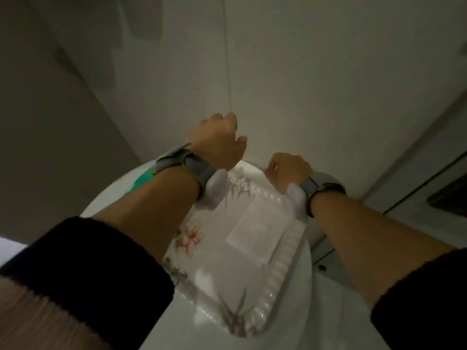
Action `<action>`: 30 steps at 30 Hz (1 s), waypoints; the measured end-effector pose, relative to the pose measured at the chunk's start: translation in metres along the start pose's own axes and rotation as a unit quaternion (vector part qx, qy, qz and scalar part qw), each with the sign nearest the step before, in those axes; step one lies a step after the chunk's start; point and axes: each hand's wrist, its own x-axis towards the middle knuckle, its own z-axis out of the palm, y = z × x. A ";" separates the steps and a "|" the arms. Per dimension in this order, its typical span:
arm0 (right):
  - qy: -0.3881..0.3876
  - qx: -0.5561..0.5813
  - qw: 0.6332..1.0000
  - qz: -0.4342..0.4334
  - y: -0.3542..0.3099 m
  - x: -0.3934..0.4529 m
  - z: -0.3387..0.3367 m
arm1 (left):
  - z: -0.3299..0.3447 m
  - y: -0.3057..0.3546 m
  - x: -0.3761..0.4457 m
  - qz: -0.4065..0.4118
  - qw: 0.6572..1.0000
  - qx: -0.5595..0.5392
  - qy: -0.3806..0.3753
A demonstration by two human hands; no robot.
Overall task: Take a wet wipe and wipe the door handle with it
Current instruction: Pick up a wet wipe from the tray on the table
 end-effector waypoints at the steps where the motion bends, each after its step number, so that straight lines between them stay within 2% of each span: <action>1: -0.020 -0.015 1.000 0.004 0.001 -0.001 0.012 | 0.010 -0.004 -0.002 -0.005 1.000 0.005 -0.020; 7: -0.119 -0.051 0.992 -0.009 0.021 0.003 0.069 | 0.060 -0.015 -0.007 -0.025 0.996 0.009 -0.091; 11: -0.184 -0.081 0.979 -0.033 0.032 0.007 0.087 | 0.084 -0.015 -0.008 -0.038 0.993 0.004 -0.110; 15: -0.086 -0.054 0.993 -0.060 0.044 0.001 0.102 | 0.101 -0.011 -0.010 -0.041 0.991 0.008 -0.128; 18: -0.076 -0.033 0.994 -0.072 0.047 -0.001 0.098 | 0.105 -0.006 -0.009 -0.037 0.990 0.007 -0.133; 22: -0.024 0.001 0.996 -0.083 0.056 -0.001 0.082 | 0.105 0.006 -0.005 -0.025 0.990 0.003 -0.137; 30: 0.109 0.031 0.993 -0.037 0.092 -0.021 0.020 | 0.079 0.068 0.017 0.048 0.993 -0.021 -0.107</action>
